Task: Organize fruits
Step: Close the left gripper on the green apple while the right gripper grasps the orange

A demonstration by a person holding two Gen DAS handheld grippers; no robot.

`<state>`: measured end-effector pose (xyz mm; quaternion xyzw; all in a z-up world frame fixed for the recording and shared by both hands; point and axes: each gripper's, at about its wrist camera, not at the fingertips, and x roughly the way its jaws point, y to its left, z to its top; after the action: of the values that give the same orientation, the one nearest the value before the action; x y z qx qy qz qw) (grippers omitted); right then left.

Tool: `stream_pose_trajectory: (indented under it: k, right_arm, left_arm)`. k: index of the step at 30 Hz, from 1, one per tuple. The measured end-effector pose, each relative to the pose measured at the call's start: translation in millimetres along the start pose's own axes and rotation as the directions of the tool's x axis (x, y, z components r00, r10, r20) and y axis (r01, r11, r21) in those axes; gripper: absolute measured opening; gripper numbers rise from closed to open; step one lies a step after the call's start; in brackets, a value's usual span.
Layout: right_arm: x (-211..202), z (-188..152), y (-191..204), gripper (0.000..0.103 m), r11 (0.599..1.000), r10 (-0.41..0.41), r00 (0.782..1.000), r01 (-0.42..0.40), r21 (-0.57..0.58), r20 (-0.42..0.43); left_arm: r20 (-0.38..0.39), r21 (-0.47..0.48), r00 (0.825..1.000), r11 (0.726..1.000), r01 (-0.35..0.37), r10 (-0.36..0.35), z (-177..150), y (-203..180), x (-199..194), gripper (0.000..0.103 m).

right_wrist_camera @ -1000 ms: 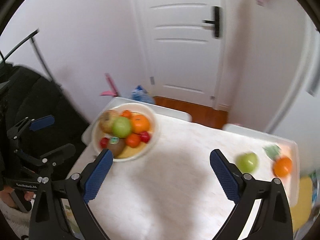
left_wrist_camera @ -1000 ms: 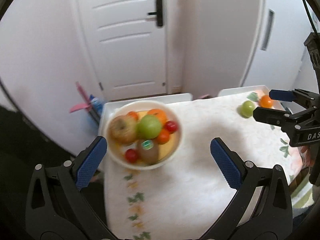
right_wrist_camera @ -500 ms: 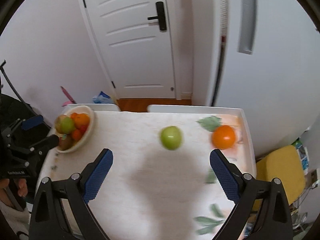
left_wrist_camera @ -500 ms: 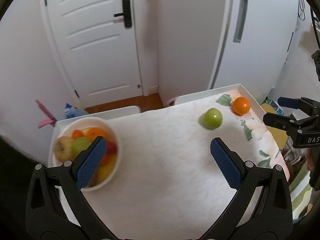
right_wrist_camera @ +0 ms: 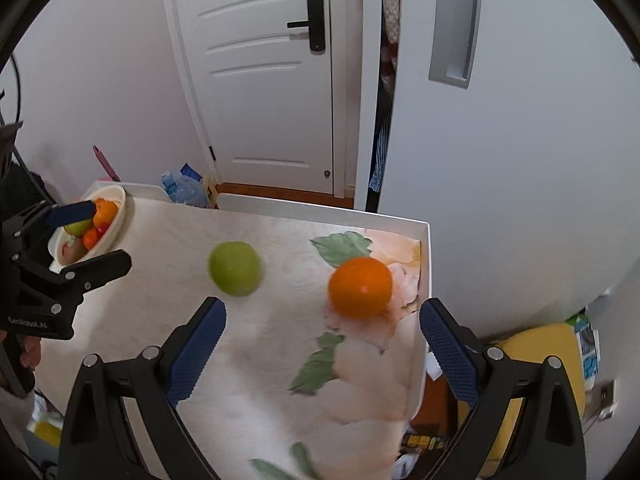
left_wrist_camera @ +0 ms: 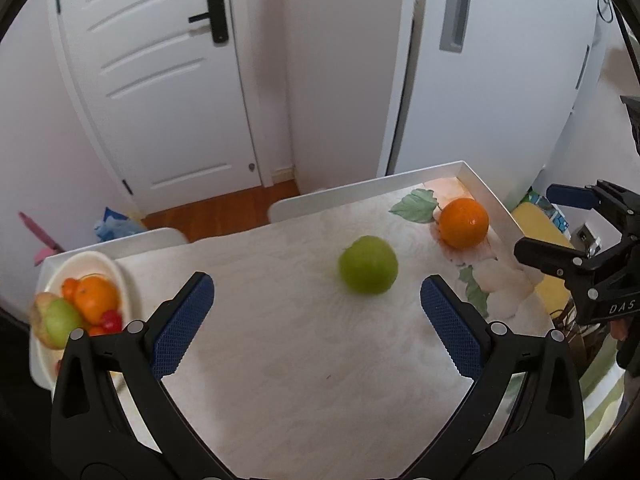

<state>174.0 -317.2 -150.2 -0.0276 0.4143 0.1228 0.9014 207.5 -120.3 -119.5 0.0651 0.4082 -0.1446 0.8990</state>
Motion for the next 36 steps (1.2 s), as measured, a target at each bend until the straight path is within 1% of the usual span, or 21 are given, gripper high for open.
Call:
stream_pose_trajectory:
  k: [8,13,15,19,20,22,24,25,27,28,36]
  right_arm:
    - [34,-9,-23,0.097,0.994,0.032,0.999,-0.031,-0.107,0.012]
    - [53,-12,-30,0.096,0.987,0.058,0.998,-0.057,-0.151,0.001]
    - [59,-12,-30,0.091,0.983,0.060,0.998,-0.060,-0.173,-0.003]
    - [68,-12,-28,0.089,0.976,0.062,0.998,-0.063,-0.208,-0.009]
    - [71,-12,-29,0.089,0.975,0.065,0.998,-0.066,-0.213,-0.010]
    - [75,-12,-29,0.087,0.973,0.067,0.998,-0.068,-0.221,-0.013]
    - [79,-11,-29,0.080,0.971,0.070,0.997,-0.073,-0.229,-0.021]
    - [80,-11,-29,0.079,0.970,0.070,0.997,-0.074,-0.233,-0.026]
    - [84,-11,-29,0.077,0.968,0.071,0.997,-0.077,-0.237,-0.031]
    - [85,-11,-29,0.077,0.968,0.072,0.997,-0.078,-0.238,-0.032]
    - [93,-9,-31,0.077,0.967,0.067,0.997,-0.076,-0.245,-0.044]
  left_arm:
    - [-0.026,0.056,1.000,0.998,-0.007,0.008,1,-31,50,0.103]
    - [-0.041,0.077,0.999,0.997,-0.013,0.016,0,-40,74,0.101]
    - [-0.050,0.085,0.999,0.996,-0.012,0.017,0,-43,82,0.094]
    - [-0.065,0.087,0.998,0.996,-0.005,0.010,1,-45,93,0.091]
    - [-0.066,0.086,0.998,0.996,-0.002,0.008,1,-45,95,0.089]
    - [-0.076,0.088,0.997,0.996,0.001,0.006,2,-46,101,0.083]
    - [-0.087,0.091,0.996,0.996,0.001,0.007,1,-48,105,0.076]
    - [-0.093,0.093,0.996,0.996,0.003,0.006,1,-48,107,0.074]
    - [-0.102,0.094,0.995,0.996,0.004,0.005,0,-49,110,0.064]
    - [-0.105,0.099,0.994,0.995,-0.008,0.018,0,-49,111,0.062]
    - [-0.112,0.106,0.994,0.994,-0.001,0.013,1,-47,111,0.062]
